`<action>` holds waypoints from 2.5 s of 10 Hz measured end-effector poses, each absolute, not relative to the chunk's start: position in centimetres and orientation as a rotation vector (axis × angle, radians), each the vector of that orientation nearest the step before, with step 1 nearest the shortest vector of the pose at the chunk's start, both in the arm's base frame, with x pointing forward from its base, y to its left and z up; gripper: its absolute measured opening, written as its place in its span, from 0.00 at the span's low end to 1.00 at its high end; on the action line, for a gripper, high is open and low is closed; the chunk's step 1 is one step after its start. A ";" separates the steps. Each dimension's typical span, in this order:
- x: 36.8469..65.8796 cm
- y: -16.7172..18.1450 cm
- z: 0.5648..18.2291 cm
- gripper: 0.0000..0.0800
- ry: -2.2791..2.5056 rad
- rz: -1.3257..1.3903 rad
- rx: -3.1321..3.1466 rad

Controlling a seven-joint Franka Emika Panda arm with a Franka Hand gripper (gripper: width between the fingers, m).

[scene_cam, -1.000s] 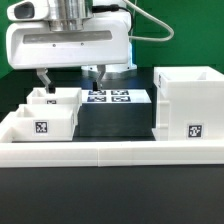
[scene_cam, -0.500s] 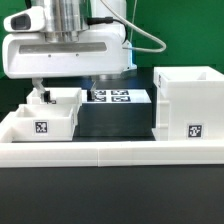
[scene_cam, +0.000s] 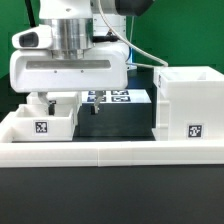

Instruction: Assemble drawer

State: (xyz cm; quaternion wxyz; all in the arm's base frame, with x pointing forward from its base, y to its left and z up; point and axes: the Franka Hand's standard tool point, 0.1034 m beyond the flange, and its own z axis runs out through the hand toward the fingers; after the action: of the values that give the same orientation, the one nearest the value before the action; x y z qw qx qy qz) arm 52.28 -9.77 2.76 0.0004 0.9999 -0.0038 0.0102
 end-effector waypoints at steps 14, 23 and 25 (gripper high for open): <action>51.1 -10.1 0.8 0.30 -0.005 0.035 3.116; 51.1 -9.6 0.9 0.05 -0.003 0.028 3.122; 51.5 -8.7 1.6 0.05 0.032 0.043 3.121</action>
Offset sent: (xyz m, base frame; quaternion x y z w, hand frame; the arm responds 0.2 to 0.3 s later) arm -0.0111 0.0023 -0.0189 0.0042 0.0163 0.0051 0.9998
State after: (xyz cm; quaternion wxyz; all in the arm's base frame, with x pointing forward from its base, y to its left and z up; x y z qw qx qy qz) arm 51.49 -8.71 1.60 0.0101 0.9998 0.0104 0.0139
